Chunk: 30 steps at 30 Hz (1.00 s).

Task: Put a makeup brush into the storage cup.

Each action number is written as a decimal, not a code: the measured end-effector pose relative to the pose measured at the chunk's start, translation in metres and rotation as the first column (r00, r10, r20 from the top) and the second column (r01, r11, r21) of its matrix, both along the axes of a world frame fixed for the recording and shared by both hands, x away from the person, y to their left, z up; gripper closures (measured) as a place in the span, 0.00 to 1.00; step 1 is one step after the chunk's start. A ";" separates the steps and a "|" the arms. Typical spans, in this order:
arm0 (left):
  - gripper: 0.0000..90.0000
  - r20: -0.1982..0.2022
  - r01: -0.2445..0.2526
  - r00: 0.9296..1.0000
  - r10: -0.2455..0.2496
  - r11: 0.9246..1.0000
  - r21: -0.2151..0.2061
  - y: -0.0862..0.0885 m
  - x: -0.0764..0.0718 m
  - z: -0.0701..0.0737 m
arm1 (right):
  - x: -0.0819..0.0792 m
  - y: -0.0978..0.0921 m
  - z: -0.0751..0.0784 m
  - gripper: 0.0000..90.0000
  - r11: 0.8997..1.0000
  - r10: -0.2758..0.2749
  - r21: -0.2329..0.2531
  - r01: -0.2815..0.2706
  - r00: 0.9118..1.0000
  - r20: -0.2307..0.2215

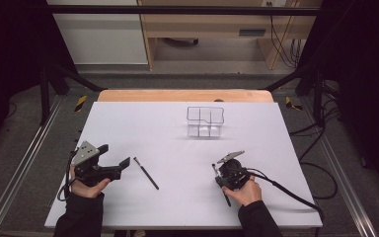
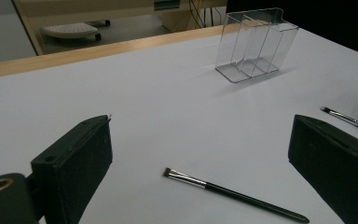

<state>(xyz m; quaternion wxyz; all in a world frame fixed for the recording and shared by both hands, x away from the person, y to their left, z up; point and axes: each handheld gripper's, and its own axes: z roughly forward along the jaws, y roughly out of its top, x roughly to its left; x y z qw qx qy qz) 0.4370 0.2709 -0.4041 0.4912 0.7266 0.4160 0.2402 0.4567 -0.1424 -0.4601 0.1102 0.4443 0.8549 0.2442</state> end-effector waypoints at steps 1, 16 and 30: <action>0.06 0.000 0.000 1.000 0.000 1.000 0.000 0.000 0.000 0.000 | 0.000 0.000 0.000 0.80 1.000 0.000 0.000 0.000 1.000 0.000; 0.06 0.000 -0.001 1.000 0.001 1.000 -0.003 0.000 0.000 0.000 | 0.000 -0.001 0.000 0.93 1.000 0.030 -0.006 -0.030 1.000 -0.005; 0.07 0.000 0.001 1.000 -0.001 1.000 -0.005 0.001 0.000 0.001 | 0.001 -0.004 0.008 0.79 0.999 0.043 0.006 -0.043 0.999 0.013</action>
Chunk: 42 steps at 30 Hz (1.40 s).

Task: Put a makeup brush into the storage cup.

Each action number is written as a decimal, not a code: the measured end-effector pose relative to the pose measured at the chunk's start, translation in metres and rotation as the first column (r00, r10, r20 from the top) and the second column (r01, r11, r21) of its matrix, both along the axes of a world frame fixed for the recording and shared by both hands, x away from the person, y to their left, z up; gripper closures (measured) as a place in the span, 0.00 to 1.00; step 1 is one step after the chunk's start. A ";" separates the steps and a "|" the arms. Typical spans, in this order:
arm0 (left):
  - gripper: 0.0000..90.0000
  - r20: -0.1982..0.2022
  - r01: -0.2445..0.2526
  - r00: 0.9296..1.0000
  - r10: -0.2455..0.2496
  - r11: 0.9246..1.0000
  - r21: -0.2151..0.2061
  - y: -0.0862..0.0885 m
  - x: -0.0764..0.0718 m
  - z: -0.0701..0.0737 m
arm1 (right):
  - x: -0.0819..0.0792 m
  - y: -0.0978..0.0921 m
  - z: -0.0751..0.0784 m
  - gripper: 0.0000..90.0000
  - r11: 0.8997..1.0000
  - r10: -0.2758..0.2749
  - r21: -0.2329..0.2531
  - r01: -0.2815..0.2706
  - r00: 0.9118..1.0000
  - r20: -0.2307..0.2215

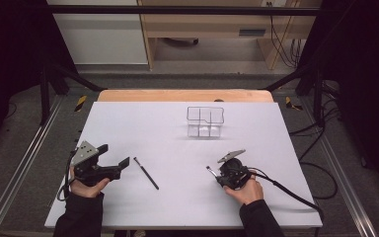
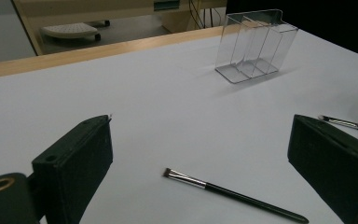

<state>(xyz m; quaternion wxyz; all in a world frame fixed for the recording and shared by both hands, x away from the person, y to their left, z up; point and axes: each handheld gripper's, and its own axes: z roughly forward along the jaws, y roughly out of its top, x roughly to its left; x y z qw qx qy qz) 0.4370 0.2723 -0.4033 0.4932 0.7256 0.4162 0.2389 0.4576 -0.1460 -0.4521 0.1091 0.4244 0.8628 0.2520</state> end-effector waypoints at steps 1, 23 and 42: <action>0.07 0.001 0.000 1.000 0.000 1.000 0.000 0.000 0.000 0.000 | 0.001 -0.001 0.003 0.78 1.000 0.000 0.000 0.000 1.000 -0.002; 0.07 -0.004 0.009 1.000 -0.009 1.000 0.005 -0.001 0.001 0.000 | 0.013 0.005 0.016 0.72 0.987 0.053 -0.143 -0.076 0.985 -0.162; 0.07 -0.009 0.012 1.000 -0.012 1.000 0.009 -0.002 0.001 -0.001 | 0.014 0.010 0.005 0.87 0.975 0.064 -0.193 -0.112 0.969 -0.238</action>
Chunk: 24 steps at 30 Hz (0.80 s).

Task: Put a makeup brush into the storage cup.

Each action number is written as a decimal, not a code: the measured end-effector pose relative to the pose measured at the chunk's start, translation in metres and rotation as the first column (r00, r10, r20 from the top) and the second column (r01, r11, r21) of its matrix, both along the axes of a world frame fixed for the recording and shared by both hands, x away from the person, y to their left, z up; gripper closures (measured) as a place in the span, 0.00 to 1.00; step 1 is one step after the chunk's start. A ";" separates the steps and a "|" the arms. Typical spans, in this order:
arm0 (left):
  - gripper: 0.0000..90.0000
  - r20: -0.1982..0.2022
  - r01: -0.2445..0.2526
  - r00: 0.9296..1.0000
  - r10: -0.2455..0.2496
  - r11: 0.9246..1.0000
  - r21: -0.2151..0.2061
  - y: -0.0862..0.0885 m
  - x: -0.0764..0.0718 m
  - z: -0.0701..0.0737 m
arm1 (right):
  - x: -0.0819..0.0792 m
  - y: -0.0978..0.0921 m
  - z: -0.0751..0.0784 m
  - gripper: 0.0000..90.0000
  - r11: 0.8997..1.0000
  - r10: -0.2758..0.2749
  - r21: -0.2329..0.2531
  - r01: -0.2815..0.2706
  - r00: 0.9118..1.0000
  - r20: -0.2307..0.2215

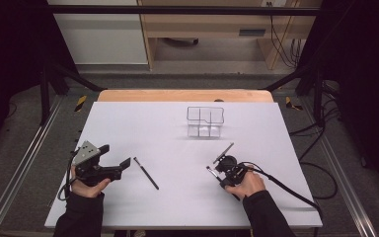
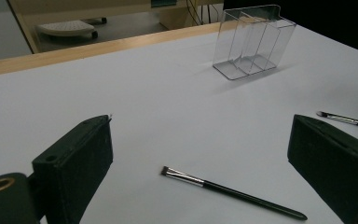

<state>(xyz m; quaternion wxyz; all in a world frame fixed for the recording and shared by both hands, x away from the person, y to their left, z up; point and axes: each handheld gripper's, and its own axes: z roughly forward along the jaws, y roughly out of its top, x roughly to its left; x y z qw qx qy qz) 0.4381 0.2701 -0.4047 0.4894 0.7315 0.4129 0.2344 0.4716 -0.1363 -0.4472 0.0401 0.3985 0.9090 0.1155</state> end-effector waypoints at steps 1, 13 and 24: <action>0.07 0.000 0.000 1.000 0.000 1.000 0.001 0.000 0.000 0.000 | 0.000 0.001 0.000 0.86 1.000 -0.009 -0.003 0.009 1.000 -0.007; 0.07 -0.001 0.001 1.000 -0.001 1.000 0.002 0.000 0.000 0.000 | 0.005 0.004 0.001 0.85 1.000 -0.012 0.024 0.011 1.000 0.020; 0.07 0.000 0.002 1.000 -0.002 1.000 0.000 0.000 0.000 0.000 | 0.008 0.012 -0.001 0.89 1.000 0.027 -0.012 -0.026 0.999 0.031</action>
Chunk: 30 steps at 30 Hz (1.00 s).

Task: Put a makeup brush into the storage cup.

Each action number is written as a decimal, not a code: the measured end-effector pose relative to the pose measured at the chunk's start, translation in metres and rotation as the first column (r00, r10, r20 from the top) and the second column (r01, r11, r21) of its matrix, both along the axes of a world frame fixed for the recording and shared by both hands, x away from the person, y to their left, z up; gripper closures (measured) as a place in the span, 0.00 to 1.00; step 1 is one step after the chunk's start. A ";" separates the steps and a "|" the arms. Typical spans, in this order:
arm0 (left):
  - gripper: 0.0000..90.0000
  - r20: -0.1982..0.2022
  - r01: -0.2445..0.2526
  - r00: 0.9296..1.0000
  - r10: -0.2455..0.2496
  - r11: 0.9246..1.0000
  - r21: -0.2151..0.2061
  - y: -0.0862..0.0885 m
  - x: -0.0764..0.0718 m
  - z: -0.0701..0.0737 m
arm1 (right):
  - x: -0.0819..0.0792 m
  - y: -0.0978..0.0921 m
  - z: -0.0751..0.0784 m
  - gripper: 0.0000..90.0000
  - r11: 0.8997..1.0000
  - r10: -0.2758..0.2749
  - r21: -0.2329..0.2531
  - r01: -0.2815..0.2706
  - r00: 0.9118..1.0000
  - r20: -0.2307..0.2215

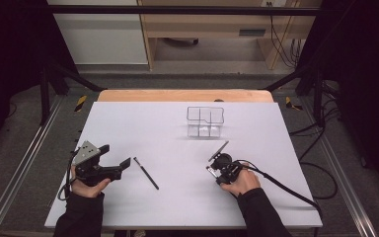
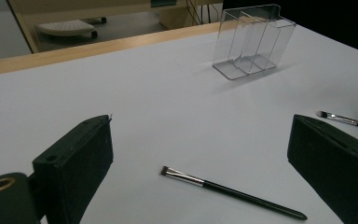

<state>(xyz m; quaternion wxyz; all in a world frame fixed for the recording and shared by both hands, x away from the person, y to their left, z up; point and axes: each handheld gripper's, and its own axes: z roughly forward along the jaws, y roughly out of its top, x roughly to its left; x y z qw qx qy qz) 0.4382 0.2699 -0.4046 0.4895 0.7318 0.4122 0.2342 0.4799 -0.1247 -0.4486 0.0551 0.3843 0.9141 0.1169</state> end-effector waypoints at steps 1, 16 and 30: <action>0.07 0.000 0.000 1.000 0.000 1.000 0.000 0.000 0.000 0.000 | 0.000 0.001 0.000 0.89 1.000 -0.004 0.001 0.004 1.000 -0.004; 0.07 0.001 0.000 1.000 0.000 1.000 0.000 0.001 0.000 0.000 | 0.000 0.006 0.003 0.93 0.999 -0.025 -0.022 0.025 1.000 -0.012; 0.07 -0.003 0.000 1.000 0.000 1.000 0.002 -0.001 0.000 0.000 | -0.005 -0.003 0.039 0.93 0.994 -0.050 0.105 0.039 0.993 0.111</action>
